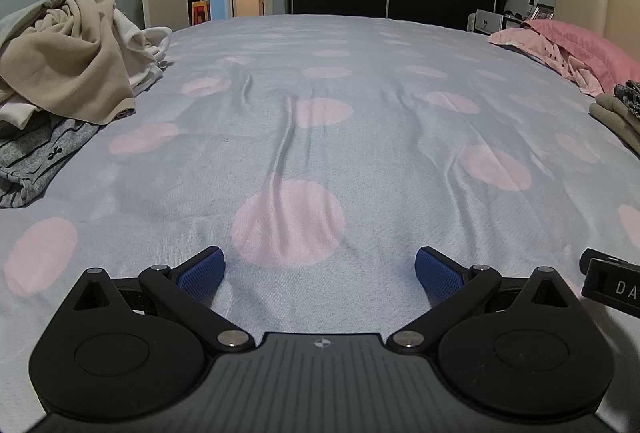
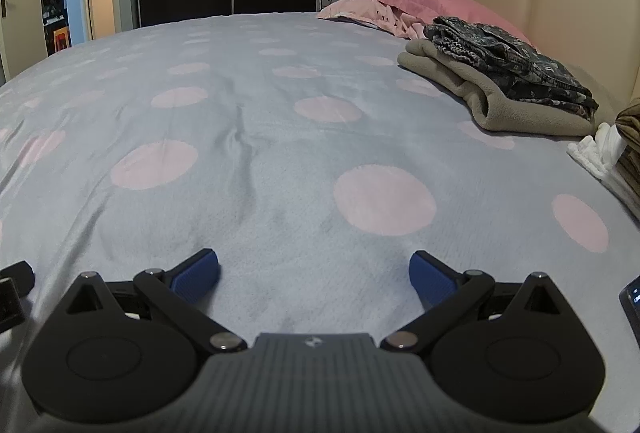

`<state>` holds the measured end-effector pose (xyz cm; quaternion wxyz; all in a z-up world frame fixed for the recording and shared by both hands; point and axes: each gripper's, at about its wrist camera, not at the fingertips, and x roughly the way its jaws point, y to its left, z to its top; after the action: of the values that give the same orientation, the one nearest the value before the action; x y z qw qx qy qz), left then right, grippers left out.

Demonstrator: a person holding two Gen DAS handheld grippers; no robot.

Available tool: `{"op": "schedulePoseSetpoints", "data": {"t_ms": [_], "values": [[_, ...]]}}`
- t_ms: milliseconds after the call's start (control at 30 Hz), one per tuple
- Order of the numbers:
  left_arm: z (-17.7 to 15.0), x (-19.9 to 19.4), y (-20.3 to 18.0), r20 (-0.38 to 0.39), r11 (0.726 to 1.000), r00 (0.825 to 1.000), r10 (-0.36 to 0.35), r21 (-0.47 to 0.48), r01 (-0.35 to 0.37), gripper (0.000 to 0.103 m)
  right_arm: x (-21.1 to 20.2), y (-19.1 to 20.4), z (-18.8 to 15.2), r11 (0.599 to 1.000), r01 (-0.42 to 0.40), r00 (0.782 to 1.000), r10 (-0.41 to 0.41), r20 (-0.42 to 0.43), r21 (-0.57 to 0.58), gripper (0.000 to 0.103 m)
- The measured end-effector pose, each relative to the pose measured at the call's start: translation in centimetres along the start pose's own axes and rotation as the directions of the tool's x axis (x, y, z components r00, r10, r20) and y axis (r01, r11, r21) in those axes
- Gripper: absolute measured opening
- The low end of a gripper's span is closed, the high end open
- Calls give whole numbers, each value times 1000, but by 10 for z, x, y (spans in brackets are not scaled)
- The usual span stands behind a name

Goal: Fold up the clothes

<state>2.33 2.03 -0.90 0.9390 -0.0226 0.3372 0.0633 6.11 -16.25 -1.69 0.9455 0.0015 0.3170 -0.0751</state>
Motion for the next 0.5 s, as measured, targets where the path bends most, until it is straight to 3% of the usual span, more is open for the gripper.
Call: {"op": "schedulePoseSetpoints", "data": {"t_ms": [167, 300, 400, 500], "values": [[2, -13, 8, 12, 1000, 1000, 7, -2, -7, 99, -6, 1, 9, 998, -67, 998, 67, 5, 8, 102], [10, -31, 32, 13, 998, 999, 50, -47, -49, 99, -24, 24, 21, 990, -95, 992, 102, 67, -102, 102], [17, -47, 53, 23, 993, 994, 104, -50, -103, 99, -44, 41, 28, 975, -171, 972, 191, 136, -144, 102], [24, -68, 80, 35, 988, 990, 140, -71, -137, 99, -61, 63, 37, 948, -271, 947, 294, 129, -168, 102]]}}
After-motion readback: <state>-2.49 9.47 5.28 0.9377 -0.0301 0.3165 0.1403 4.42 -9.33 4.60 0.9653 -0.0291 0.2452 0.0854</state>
